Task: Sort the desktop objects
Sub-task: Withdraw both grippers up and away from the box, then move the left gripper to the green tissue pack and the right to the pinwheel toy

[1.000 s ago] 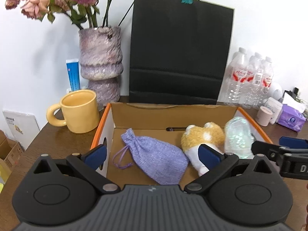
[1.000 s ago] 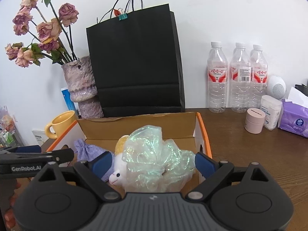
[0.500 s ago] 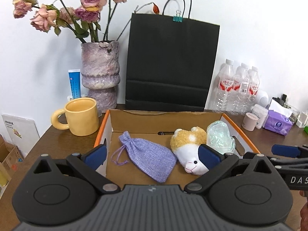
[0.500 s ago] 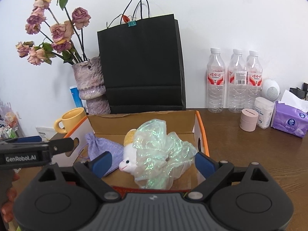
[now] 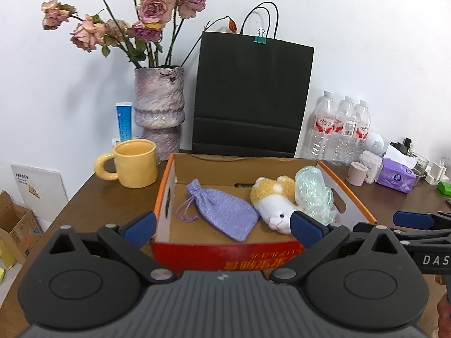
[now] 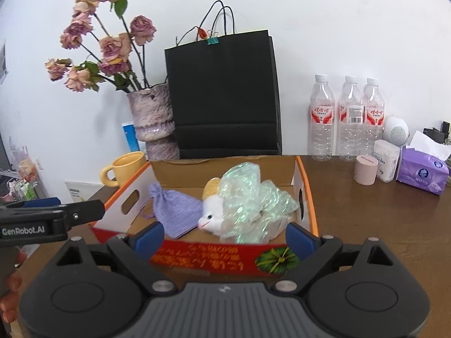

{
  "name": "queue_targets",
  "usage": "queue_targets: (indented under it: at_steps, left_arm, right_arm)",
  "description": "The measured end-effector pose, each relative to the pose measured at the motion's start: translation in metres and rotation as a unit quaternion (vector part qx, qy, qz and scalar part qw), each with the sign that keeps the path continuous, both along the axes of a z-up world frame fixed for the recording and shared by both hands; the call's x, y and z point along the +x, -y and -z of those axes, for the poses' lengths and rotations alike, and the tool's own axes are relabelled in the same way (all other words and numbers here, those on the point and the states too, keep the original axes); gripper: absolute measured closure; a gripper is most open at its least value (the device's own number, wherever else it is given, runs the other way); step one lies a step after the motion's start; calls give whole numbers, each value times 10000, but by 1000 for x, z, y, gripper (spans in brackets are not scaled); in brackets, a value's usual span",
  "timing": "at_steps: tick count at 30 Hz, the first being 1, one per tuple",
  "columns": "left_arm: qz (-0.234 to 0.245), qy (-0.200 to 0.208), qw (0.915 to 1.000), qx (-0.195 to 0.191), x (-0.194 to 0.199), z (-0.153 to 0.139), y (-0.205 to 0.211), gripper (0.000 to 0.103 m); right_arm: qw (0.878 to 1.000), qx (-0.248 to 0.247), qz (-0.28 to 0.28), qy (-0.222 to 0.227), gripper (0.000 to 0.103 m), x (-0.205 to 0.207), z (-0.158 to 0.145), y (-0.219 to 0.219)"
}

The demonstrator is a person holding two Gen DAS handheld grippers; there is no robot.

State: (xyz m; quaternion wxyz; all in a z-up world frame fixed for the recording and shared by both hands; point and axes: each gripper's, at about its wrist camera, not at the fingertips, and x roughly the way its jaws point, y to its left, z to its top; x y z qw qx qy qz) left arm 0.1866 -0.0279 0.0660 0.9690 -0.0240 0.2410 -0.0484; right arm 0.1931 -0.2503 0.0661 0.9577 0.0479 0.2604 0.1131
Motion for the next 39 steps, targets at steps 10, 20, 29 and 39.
queue_targets:
  at_steps: [10,20,29,39]
  left_arm:
    - [-73,93,9999,82,-41,-4,-21,0]
    - [-202,120,9997,33,-79,-4,-42,0]
    - [-316,49,9994,-98,-104,4,-58,0]
    - [-369,-253,9990,1,-117,27,-70,0]
  right_arm:
    - [9994,-51,-336,-32,10,-37,4,-22]
    - [9968,-80,-792,-101,10,-72,8,-50]
    - [9931,-211,-1142,-146,10,-97,14,-75]
    - [9898,-347,-1337,-355,10,-111,29,-91]
